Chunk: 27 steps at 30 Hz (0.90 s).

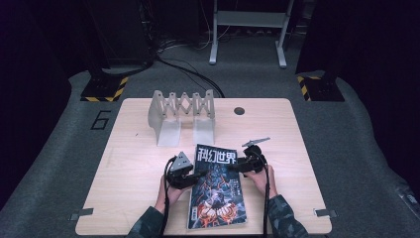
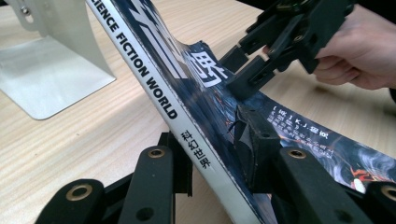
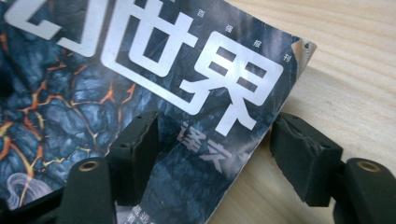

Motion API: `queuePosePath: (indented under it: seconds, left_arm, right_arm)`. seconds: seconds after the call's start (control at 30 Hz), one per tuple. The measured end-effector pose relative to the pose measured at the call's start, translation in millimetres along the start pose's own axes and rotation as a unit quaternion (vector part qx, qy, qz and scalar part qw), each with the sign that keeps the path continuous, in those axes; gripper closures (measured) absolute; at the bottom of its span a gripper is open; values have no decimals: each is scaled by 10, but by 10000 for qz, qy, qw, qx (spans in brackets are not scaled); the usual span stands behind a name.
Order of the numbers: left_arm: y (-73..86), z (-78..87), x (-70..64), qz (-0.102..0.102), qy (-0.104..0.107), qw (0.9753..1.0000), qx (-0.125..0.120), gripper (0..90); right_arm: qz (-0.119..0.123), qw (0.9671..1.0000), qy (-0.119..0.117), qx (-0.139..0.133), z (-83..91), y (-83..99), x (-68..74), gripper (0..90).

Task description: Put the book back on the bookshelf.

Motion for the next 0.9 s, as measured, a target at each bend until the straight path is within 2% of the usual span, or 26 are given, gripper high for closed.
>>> queuePosePath:
  seconds: [0.1, 0.13, 0.27, 0.33, 0.4, 0.47, 0.53, 0.57, 0.63, 0.67, 0.73, 0.83, 0.9]
  left_arm:
    - [-5, 8, 7, -99, -3, 9999, -24, 689]
    - [-1, 10, 1, -53, 21, 10000, -13, 689]
    - [-6, 13, -10, -126, 77, 9999, -58, 690]
    - [-7, 20, -16, -157, 77, 9998, -53, 690]
    - [-6, 24, -15, -147, 82, 9998, -75, 690]
    - [-10, 31, -4, -169, 70, 9998, -83, 690]
    - [-21, 47, 3, -212, 100, 9997, 20, 685]
    - [-16, 41, -8, -145, 81, 9999, -42, 685]
    - [-35, 60, 8, -197, 130, 9997, 62, 681]
    - [-41, 57, 14, -234, 92, 9997, 27, 680]
    - [-54, 68, 20, -155, 129, 9998, 97, 677]
    - [-68, 75, 25, -139, 135, 9997, 151, 677]
    - [-81, 82, 30, -120, 145, 9996, 194, 676]
  right_arm:
    - [-66, 9999, -58, -76, -8, 0, -11, 314]
    - [-94, 9999, -89, -96, -9, 2, -20, 313]
    - [-137, 9995, -215, -184, -23, 2, -35, 309]
    - [-63, 9993, -270, -263, -36, -2, -54, 313]
    - [-95, 9992, -290, -268, -20, -12, -59, 339]
    - [-127, 9990, -268, -329, -1, -11, -76, 382]
    - [-188, 9988, -222, -392, 35, -4, -75, 442]
    - [-188, 9988, -222, -392, 35, -4, -75, 442]
    - [-193, 9987, -182, -429, 67, -8, -66, 478]
    - [-197, 9987, -153, -443, 85, -13, -59, 504]
    - [-92, 9988, -51, -485, 129, -29, -43, 552]
    - [-102, 9988, -7, -474, 157, -40, -19, 582]
    - [-19, 9987, 40, -499, 180, -54, -10, 602]
Point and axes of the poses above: each handheld gripper's, and its own axes: z roughly backward along the jaws, y roughly out of its underside, x roughly to its left, the point moved 1 cm from there along -z, roughly forward along the jaws, and after that the axes turned 14 degrees about z, right-handed, at the moved point
